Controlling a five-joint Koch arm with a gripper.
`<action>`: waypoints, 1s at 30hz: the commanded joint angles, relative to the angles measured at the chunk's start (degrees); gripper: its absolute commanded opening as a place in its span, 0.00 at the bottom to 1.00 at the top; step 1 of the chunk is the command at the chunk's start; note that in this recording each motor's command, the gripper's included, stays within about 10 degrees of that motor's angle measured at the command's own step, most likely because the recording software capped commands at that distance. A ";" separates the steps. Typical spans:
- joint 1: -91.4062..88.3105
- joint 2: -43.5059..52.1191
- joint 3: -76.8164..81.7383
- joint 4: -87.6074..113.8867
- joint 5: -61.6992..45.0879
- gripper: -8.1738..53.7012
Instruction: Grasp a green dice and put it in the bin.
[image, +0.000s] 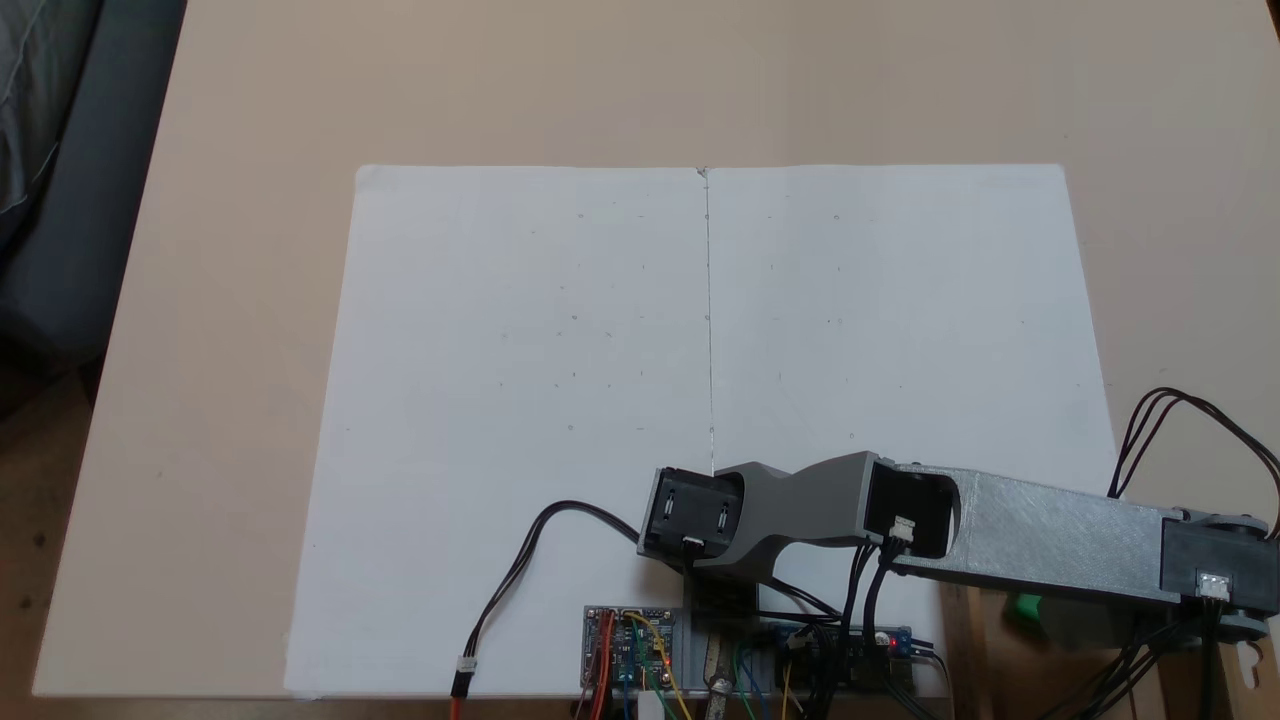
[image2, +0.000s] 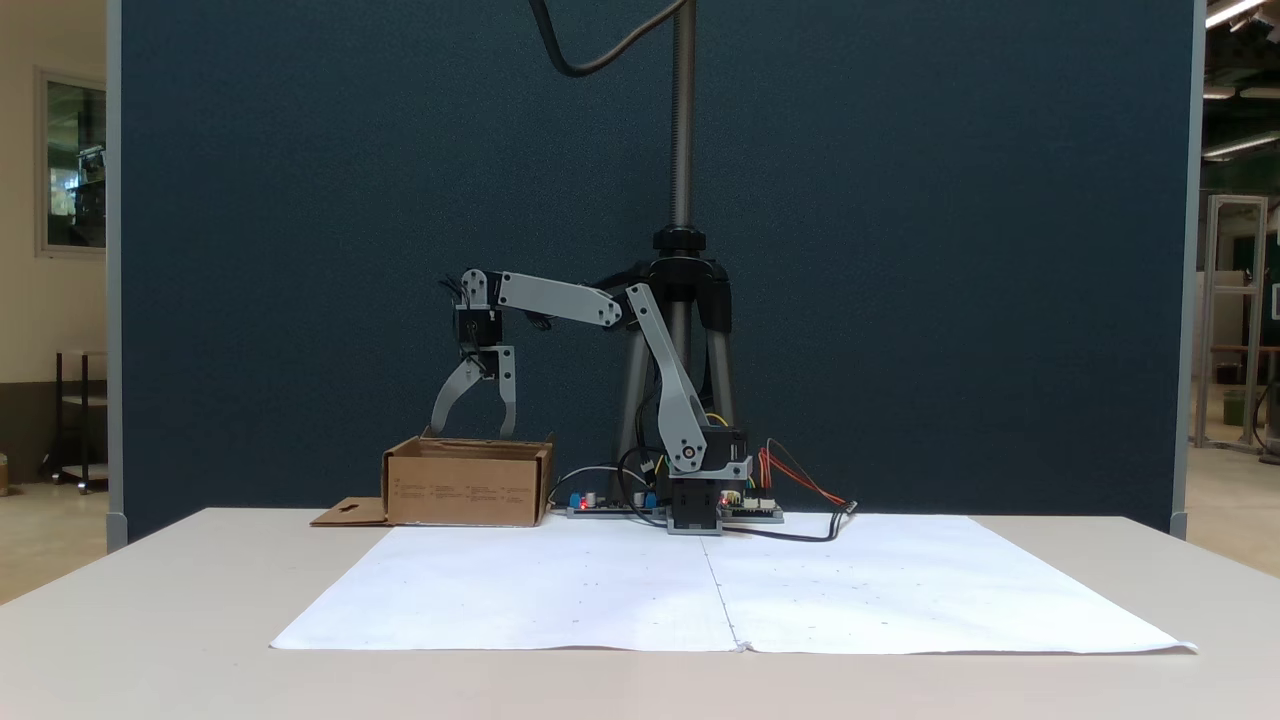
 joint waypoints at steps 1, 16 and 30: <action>0.53 1.32 -0.62 2.55 6.86 0.83; -27.42 15.29 -7.03 -0.70 29.27 0.83; -67.94 22.15 -6.06 -11.69 31.29 0.83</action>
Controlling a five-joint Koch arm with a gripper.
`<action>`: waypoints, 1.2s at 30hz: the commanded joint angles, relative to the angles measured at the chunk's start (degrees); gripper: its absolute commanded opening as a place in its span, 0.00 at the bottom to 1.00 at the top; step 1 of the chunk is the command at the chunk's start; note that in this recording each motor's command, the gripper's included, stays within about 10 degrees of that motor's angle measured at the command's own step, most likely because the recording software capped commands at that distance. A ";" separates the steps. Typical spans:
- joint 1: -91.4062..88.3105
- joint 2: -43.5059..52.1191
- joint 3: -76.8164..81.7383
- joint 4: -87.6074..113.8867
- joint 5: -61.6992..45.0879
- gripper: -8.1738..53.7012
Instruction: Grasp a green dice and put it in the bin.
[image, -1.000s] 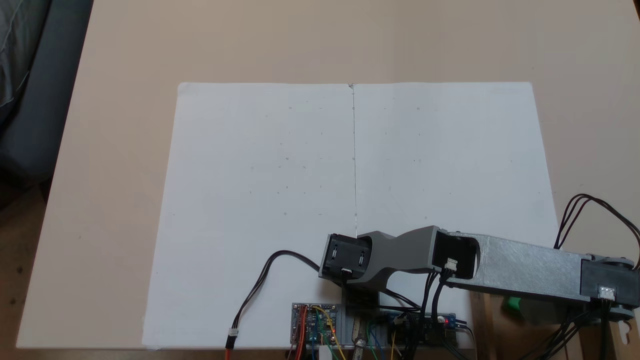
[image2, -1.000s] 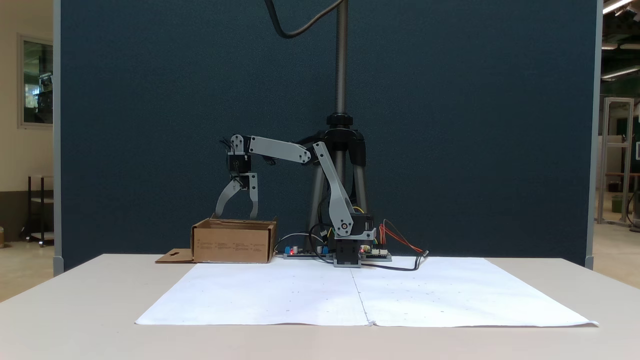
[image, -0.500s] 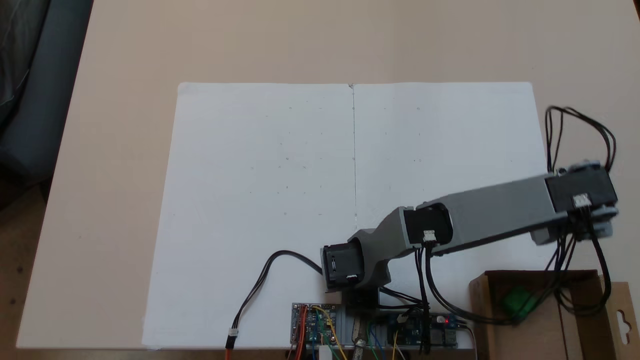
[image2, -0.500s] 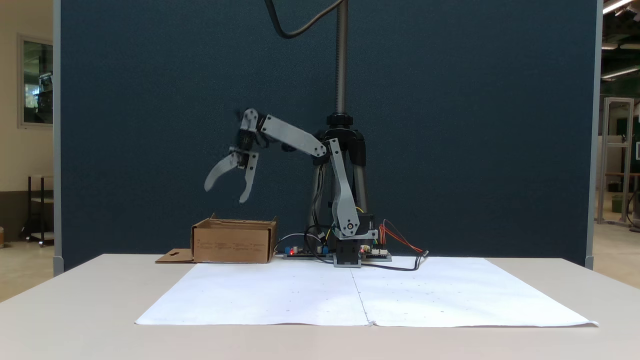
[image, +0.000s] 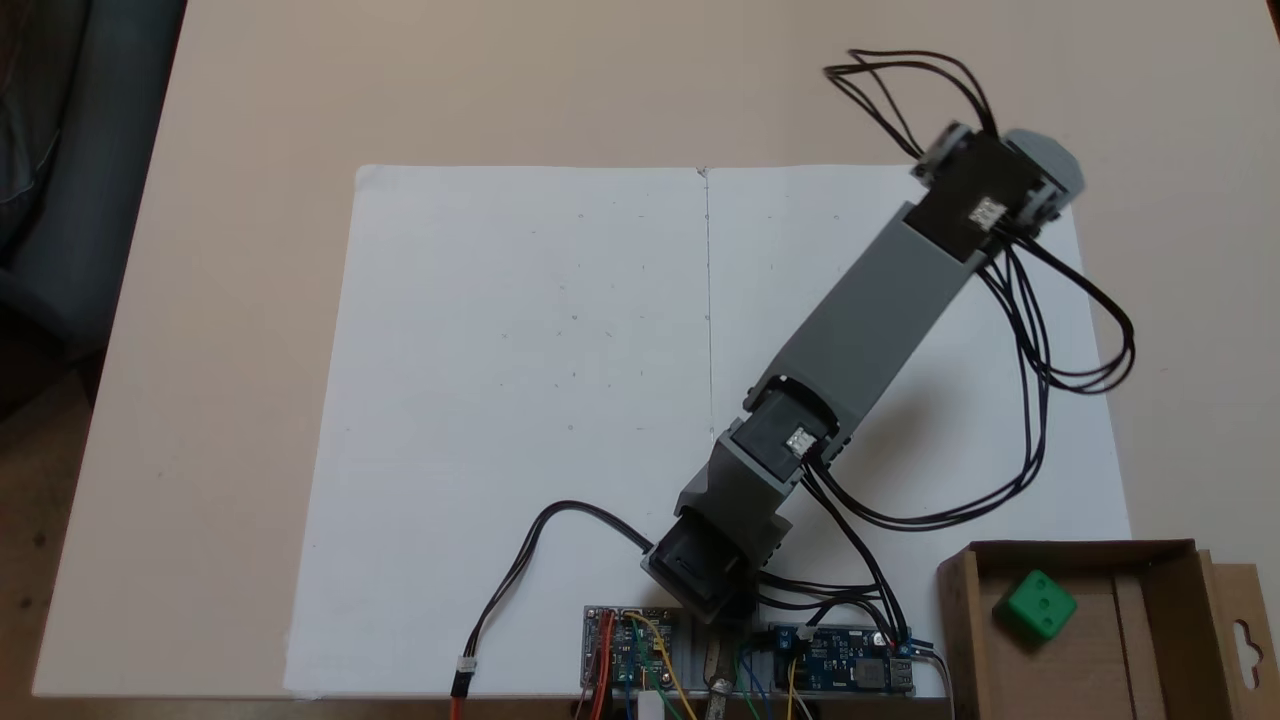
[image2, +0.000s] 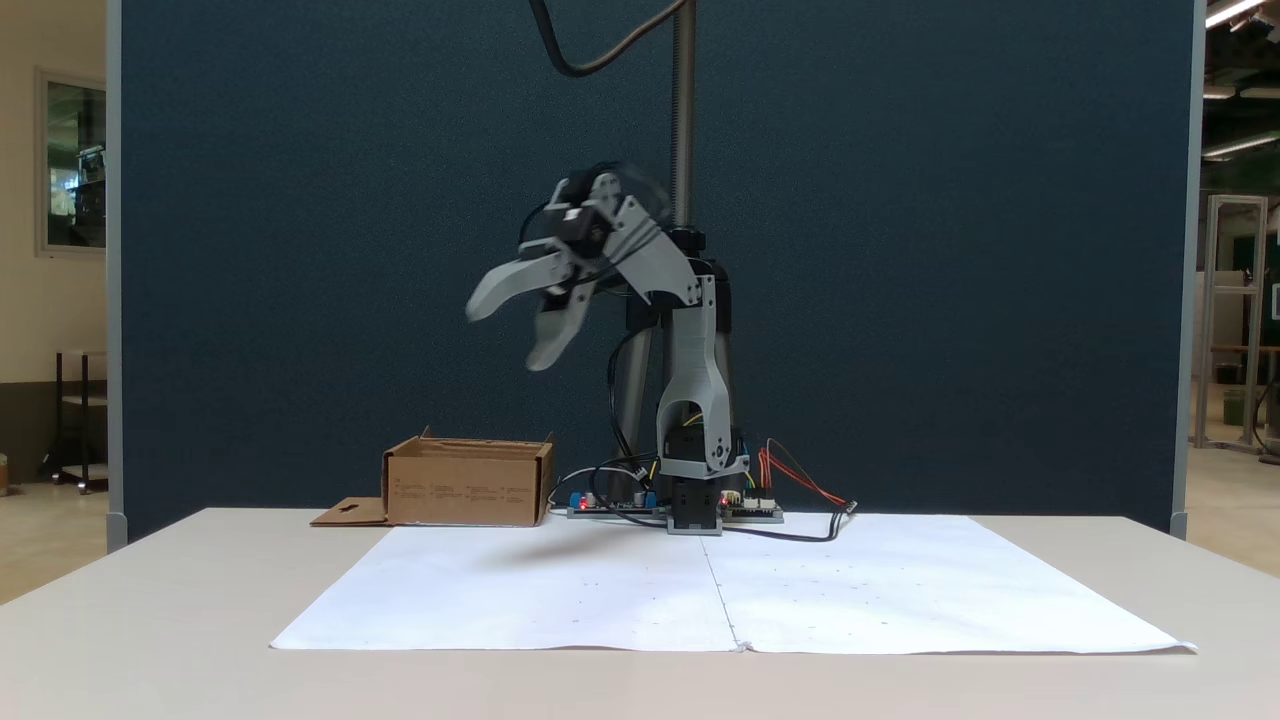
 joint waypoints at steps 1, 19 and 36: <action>-5.45 4.13 -0.44 -5.54 3.87 0.83; -29.44 31.38 43.59 -47.35 3.60 0.83; -37.18 45.18 61.08 -73.02 -0.35 0.85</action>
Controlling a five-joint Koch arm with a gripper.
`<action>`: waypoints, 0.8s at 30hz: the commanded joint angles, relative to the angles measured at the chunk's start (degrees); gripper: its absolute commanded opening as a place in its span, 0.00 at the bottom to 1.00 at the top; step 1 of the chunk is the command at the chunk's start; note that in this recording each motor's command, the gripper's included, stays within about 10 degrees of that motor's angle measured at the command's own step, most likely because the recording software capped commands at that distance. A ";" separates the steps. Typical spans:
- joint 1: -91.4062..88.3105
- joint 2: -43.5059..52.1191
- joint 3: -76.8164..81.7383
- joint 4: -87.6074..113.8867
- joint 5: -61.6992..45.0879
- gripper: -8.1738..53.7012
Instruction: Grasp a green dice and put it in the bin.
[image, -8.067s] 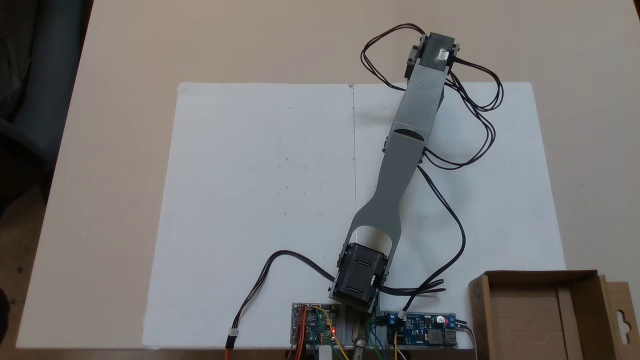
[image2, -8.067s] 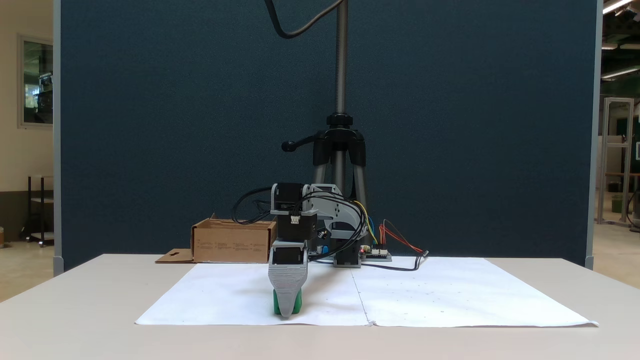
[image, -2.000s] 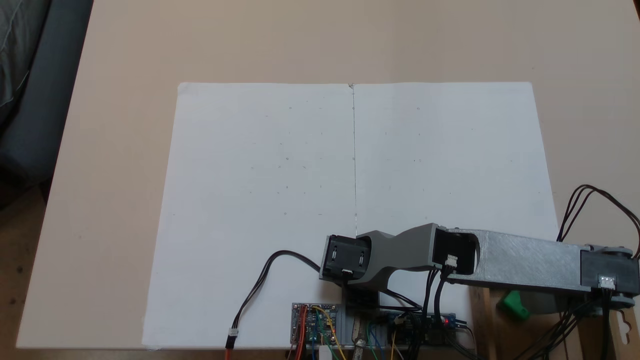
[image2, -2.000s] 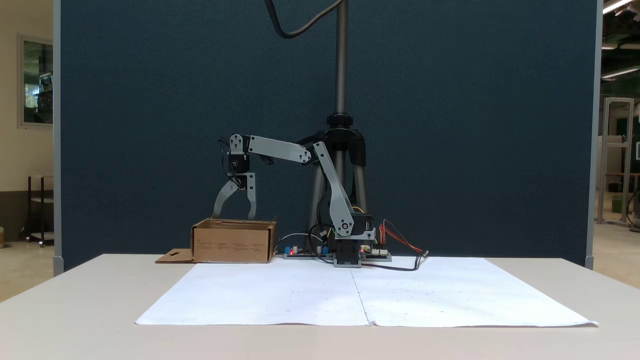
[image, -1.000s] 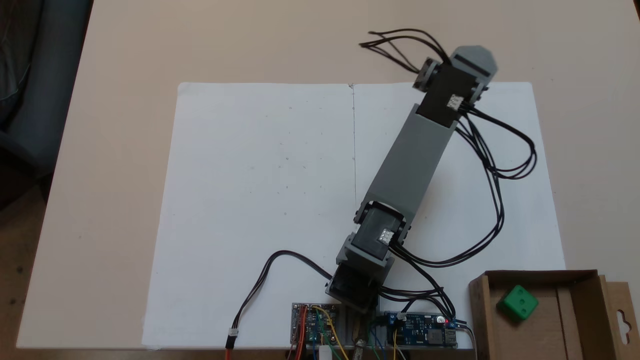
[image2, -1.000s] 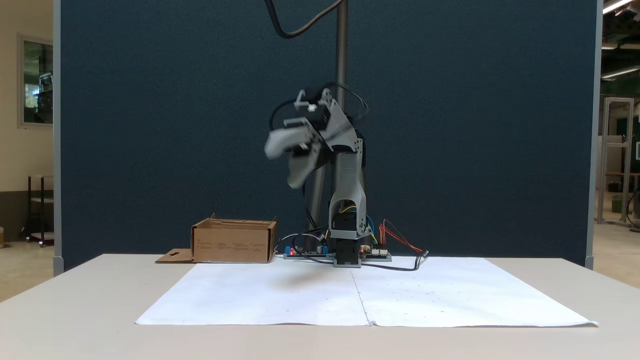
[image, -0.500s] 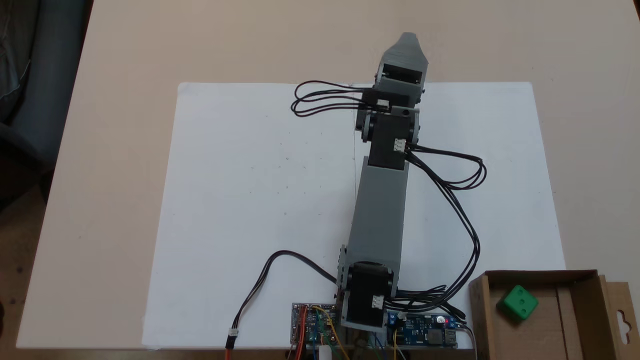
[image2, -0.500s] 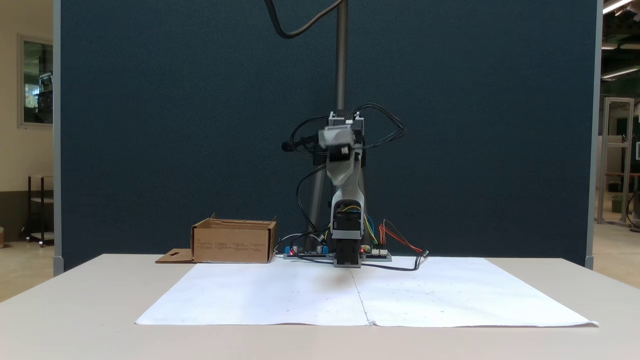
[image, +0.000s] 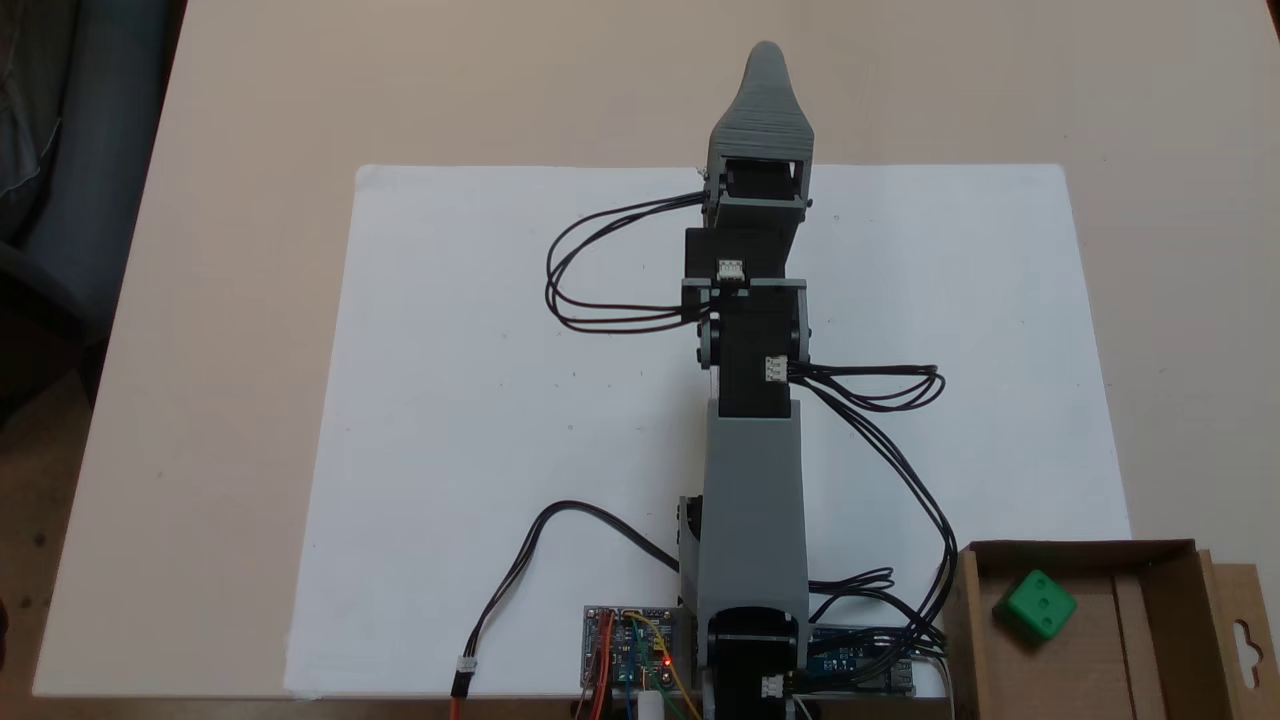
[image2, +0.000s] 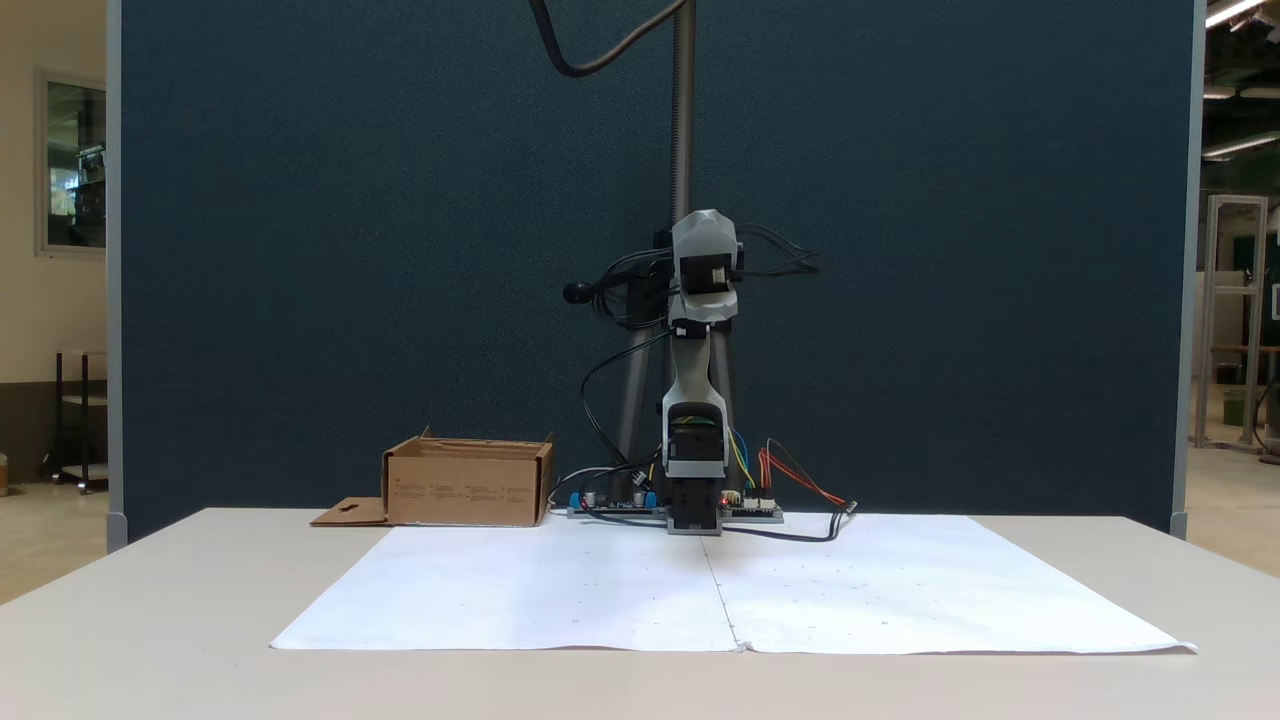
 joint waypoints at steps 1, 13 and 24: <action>0.70 2.37 2.29 -9.56 -2.20 0.85; 0.62 5.63 33.57 -29.95 -7.91 0.84; 1.41 7.82 56.34 -50.17 -7.91 0.83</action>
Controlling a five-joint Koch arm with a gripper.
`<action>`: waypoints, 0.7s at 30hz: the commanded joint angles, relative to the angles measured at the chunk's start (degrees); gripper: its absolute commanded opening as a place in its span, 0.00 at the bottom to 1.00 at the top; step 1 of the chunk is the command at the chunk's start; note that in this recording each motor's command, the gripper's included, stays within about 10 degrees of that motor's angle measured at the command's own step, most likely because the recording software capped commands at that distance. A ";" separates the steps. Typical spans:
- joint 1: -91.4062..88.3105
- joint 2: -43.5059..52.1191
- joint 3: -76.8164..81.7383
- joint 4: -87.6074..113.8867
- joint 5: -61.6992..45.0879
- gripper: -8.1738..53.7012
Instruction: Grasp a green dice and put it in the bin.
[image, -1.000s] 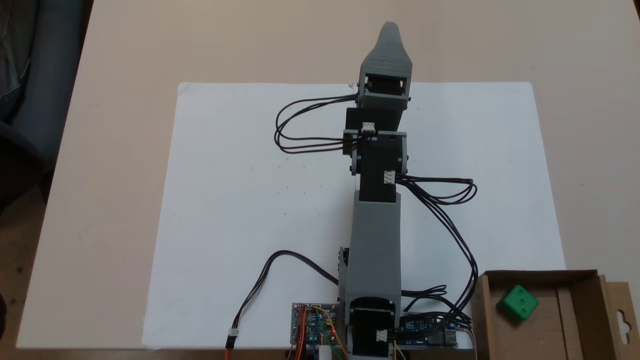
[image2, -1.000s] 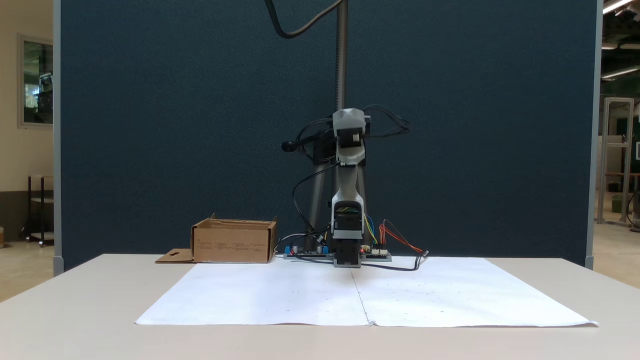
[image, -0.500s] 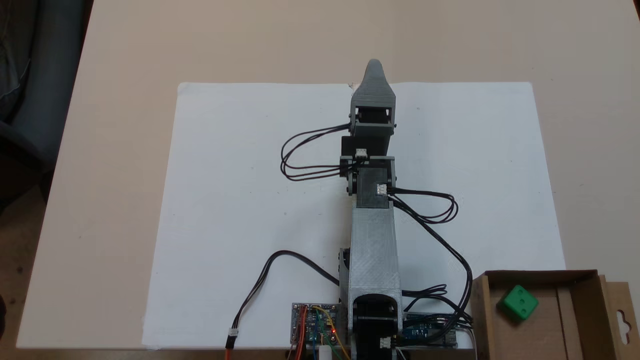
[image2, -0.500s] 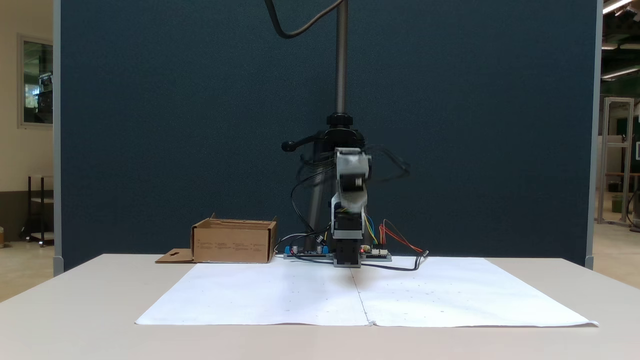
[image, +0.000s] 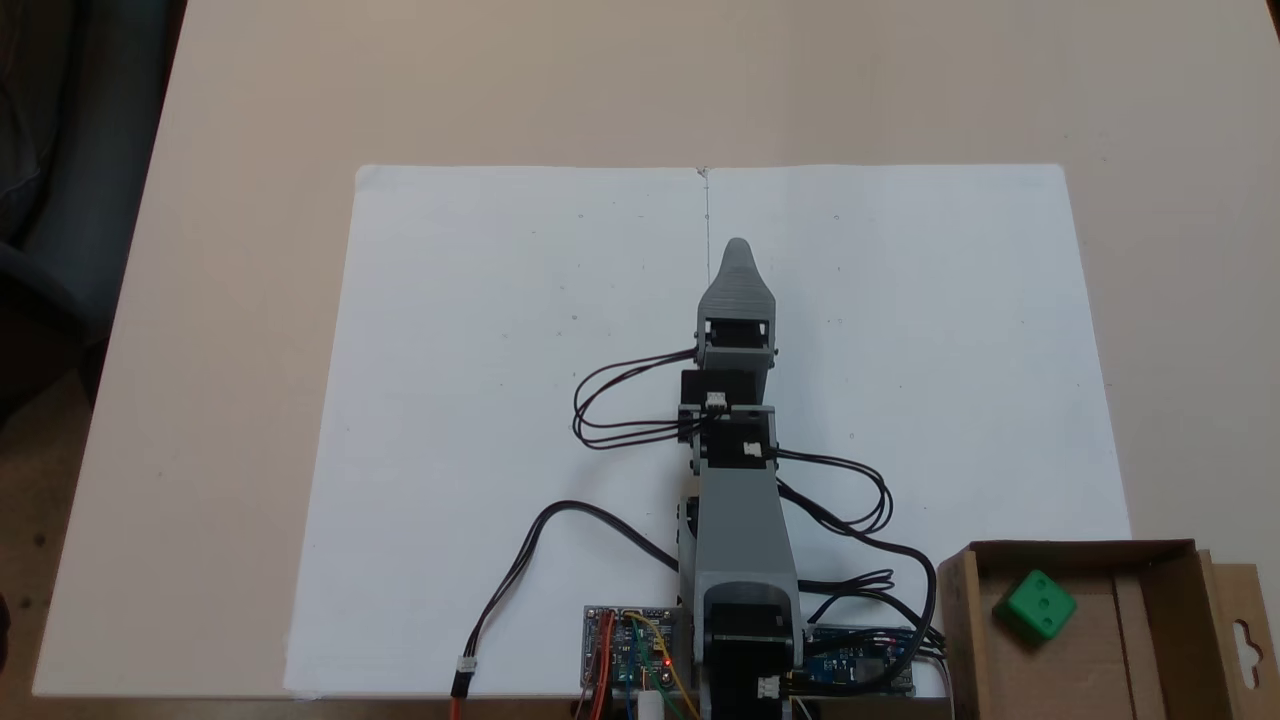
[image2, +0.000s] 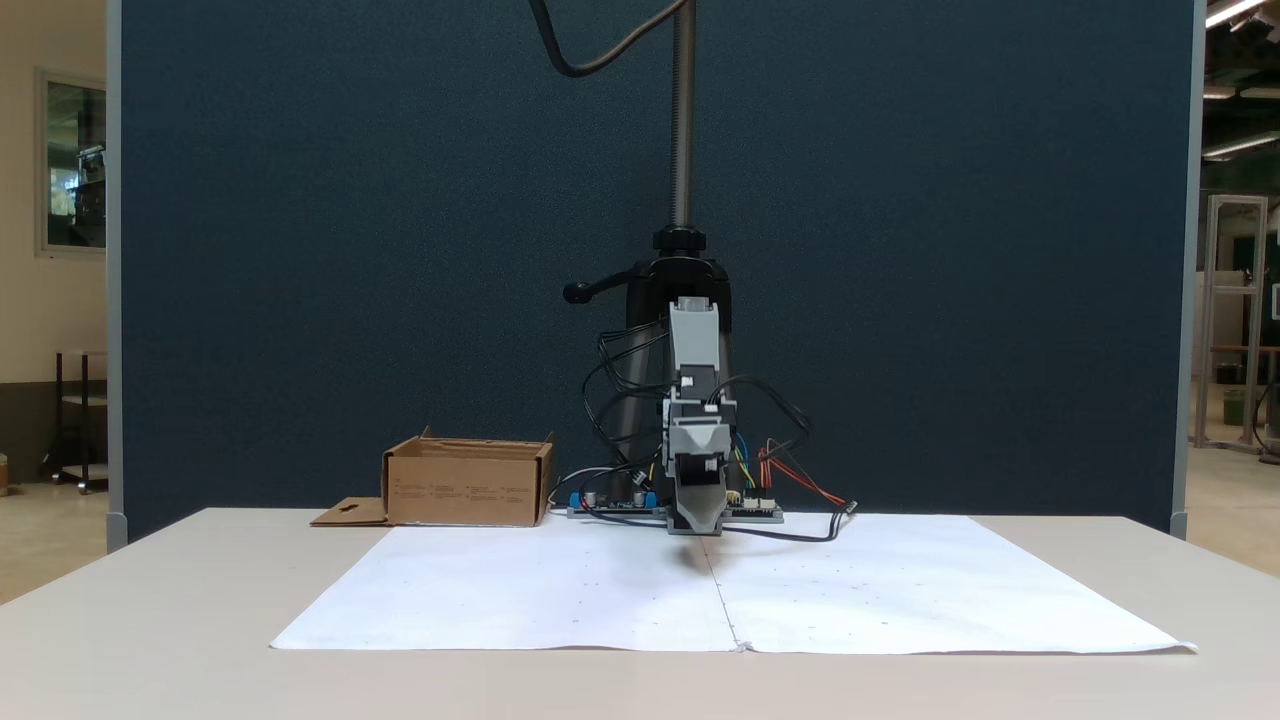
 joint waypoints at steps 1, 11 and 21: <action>0.97 6.68 1.32 -9.56 -4.57 0.83; 1.05 6.77 12.22 -28.28 -4.48 0.83; 1.05 6.77 12.30 -44.89 -4.57 0.84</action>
